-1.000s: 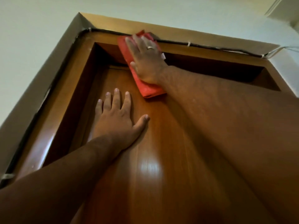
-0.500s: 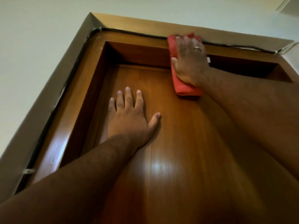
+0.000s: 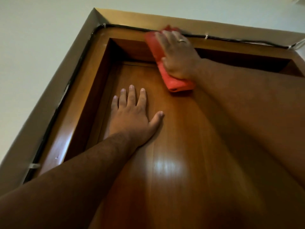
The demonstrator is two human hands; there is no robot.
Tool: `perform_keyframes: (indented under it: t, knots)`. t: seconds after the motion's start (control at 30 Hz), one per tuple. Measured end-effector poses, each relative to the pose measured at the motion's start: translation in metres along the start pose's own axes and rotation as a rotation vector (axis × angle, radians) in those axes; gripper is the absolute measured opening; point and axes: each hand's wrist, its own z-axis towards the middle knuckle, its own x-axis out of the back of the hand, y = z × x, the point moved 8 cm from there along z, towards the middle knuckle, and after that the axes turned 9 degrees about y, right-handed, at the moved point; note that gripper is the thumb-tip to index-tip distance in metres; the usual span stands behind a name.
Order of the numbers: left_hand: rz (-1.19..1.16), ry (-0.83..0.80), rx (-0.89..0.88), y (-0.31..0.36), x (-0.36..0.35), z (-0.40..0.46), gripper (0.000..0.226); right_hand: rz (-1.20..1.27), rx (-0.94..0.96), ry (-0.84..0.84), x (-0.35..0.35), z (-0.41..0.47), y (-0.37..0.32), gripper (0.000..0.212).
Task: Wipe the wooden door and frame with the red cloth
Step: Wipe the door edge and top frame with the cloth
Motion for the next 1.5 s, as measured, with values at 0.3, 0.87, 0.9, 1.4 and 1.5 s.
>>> perform_keyframes:
  t: [0.3,0.87,0.9,1.4,1.5]
  knots:
    - [0.079,-0.067,0.024,0.003,0.001,0.0,0.096,-0.338,-0.524,-0.328,0.064,-0.158,0.269,0.074]
    - [-0.14,-0.25,-0.316,0.275,-0.026,-0.179,0.084,-0.096,-0.434,-0.321,0.104,-0.338,0.221,0.075]
    - [-0.12,-0.243,-0.315,0.275,-0.026,-0.182,0.083,-0.094,-0.427,-0.331,0.113,-0.363,0.205,0.075]
    - [-0.074,-0.225,-0.344,0.275,-0.024,-0.186,0.086,-0.174,-0.423,-0.491,0.151,-0.465,0.135,0.072]
    - [-0.101,-0.242,-0.328,0.276,-0.024,-0.189,0.081,-0.163,-0.411,-0.529,0.142,-0.442,0.151,0.076]
